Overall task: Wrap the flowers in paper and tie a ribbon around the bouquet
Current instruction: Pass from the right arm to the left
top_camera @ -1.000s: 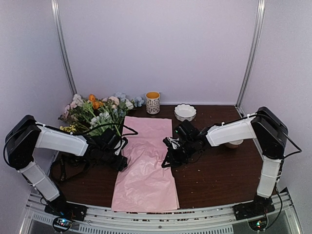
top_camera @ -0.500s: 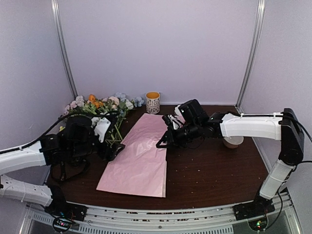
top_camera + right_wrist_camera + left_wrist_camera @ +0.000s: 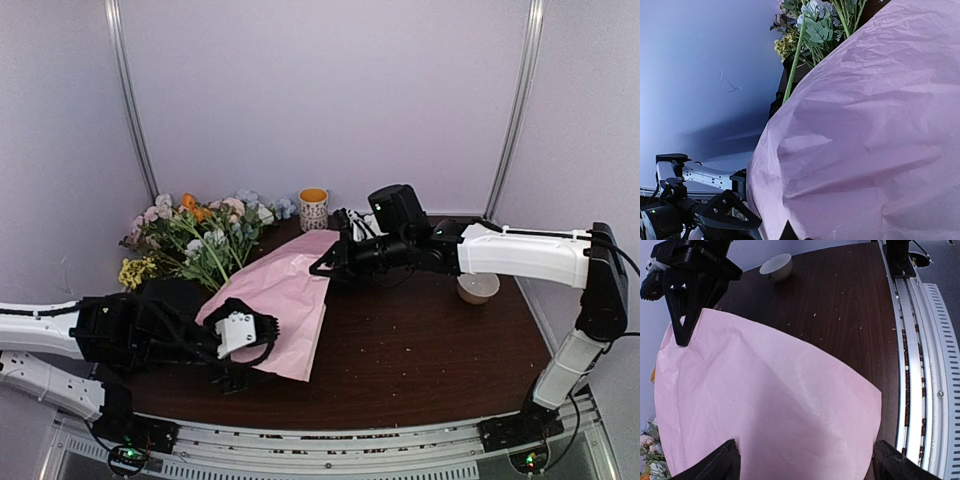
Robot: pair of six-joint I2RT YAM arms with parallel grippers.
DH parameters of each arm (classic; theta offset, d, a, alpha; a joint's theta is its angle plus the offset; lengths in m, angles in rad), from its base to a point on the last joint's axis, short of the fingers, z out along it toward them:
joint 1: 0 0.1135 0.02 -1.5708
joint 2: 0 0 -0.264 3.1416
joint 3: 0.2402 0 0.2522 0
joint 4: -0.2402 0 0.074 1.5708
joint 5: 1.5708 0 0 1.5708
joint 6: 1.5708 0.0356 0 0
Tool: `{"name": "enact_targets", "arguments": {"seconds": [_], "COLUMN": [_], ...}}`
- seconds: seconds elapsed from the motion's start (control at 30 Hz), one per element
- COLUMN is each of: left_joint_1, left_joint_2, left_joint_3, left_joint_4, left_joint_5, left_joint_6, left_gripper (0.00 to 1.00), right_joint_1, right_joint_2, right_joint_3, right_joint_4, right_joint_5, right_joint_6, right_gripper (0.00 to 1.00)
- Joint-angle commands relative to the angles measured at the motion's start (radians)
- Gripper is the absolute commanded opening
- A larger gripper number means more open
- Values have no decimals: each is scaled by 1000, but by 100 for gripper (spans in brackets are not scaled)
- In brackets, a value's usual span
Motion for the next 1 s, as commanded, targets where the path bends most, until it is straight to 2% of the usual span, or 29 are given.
{"name": "enact_targets", "arguments": {"seconds": [0.0,0.1,0.23,0.33,0.43,0.5,0.7,0.87,0.97], "left_joint_1": [-18,-21,-29,-42,-46,-46,-46,-46,-35], "left_joint_2": [37,49,54,68,86,90,117,124,127], "left_joint_3": [38,37,27,14,9,5,20,35,37], "left_joint_4": [40,72,89,105,131,156,194,248,308], "left_joint_5": [-99,-162,-100,-109,-213,-309,-354,-311,-352], "left_joint_6": [103,125,159,172,173,189,200,102,-9], "left_gripper": [96,96,98,98,98,94,51,0,0], "right_joint_1": [8,8,8,9,9,8,8,1,-29], "right_joint_2": [-21,-29,-28,-22,-25,-30,-48,-55,-75], "right_joint_3": [23,21,22,34,40,40,23,11,-15], "right_joint_4": [20,13,13,11,3,-11,-35,-49,-69], "right_joint_5": [42,51,49,49,47,53,51,50,44], "right_joint_6": [10,4,3,3,-6,-17,-38,-75,-113], "right_gripper": [0,0,0,0,0,0,0,1,18]}}
